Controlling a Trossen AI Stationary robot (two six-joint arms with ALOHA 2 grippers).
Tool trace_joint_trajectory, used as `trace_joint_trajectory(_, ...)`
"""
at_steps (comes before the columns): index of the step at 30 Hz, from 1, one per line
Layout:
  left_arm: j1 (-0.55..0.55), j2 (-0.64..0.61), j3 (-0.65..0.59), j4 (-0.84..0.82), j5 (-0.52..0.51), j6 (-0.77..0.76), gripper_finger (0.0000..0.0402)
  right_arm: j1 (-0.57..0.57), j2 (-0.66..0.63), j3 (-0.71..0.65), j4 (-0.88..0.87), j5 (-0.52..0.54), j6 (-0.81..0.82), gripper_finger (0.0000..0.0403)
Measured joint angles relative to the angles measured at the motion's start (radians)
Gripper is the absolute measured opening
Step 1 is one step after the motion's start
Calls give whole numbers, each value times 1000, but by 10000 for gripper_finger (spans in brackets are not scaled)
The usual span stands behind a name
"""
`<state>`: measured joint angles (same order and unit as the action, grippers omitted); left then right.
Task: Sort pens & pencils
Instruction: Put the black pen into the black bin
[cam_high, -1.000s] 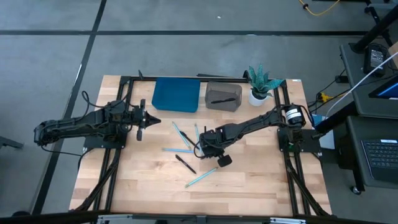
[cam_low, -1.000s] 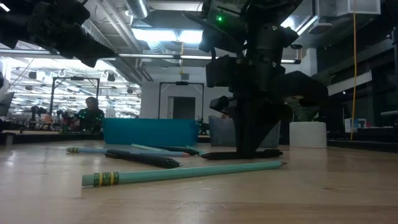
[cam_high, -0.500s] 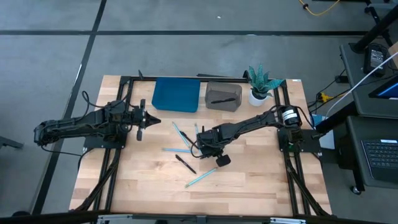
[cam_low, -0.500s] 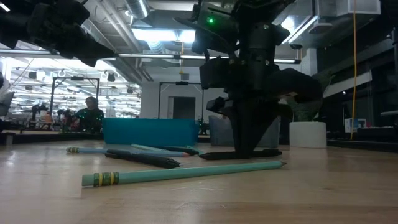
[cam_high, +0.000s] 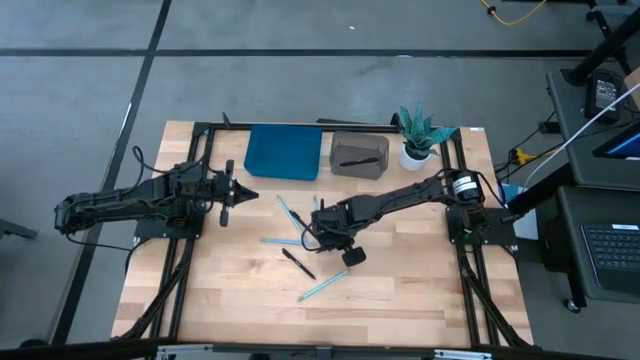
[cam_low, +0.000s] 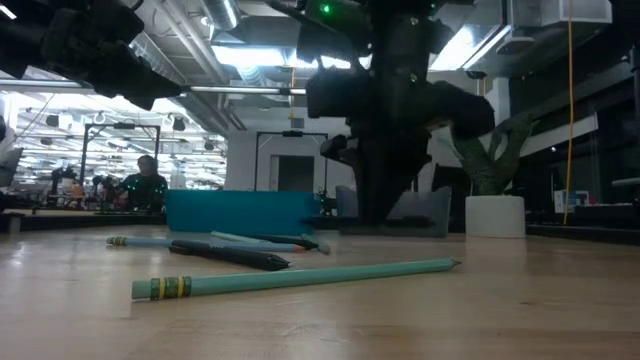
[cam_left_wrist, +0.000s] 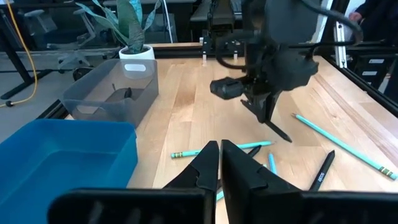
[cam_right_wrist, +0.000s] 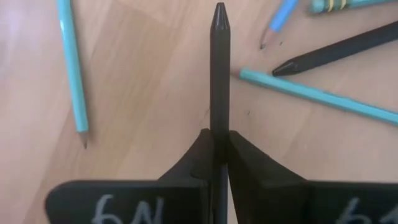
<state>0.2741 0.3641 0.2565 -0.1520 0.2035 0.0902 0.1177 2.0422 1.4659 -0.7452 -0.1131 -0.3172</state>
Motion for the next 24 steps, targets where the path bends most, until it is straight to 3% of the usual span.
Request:
trace_joint_trajectory(15, 0, 0, 0, 1, 0, 27, 4, -1, -29, 128, -132, 76, -5, 29)
trace_joint_trajectory(24, 0, 0, 0, -23, 0, 27, 19, -37, -152, 133, -137, 88, 5, 29)
